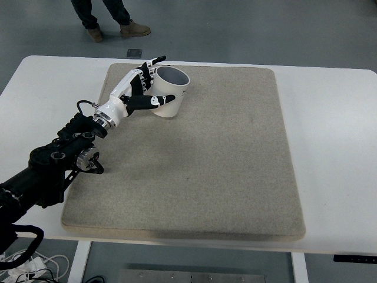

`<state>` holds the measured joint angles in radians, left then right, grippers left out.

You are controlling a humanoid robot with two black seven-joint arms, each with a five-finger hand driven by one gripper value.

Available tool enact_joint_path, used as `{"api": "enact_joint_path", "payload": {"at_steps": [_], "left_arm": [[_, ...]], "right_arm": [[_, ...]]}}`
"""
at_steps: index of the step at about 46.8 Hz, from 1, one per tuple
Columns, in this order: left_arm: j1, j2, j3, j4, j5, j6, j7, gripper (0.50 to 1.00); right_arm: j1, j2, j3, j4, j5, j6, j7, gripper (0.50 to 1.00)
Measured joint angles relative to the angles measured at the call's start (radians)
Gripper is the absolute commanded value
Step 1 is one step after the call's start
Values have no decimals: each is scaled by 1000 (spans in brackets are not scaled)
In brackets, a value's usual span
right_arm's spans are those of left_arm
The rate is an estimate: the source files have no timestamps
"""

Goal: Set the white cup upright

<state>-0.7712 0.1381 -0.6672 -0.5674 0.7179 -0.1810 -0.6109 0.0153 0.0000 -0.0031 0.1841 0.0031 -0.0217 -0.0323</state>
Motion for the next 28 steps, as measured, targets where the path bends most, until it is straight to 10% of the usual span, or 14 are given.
{"api": "enact_joint_path", "payload": {"at_steps": [28], "left_arm": [[-10, 13, -11, -35, -13, -18, 0, 994]], "right_arm": [[0, 0, 0, 0, 0, -1, 0, 952]]}}
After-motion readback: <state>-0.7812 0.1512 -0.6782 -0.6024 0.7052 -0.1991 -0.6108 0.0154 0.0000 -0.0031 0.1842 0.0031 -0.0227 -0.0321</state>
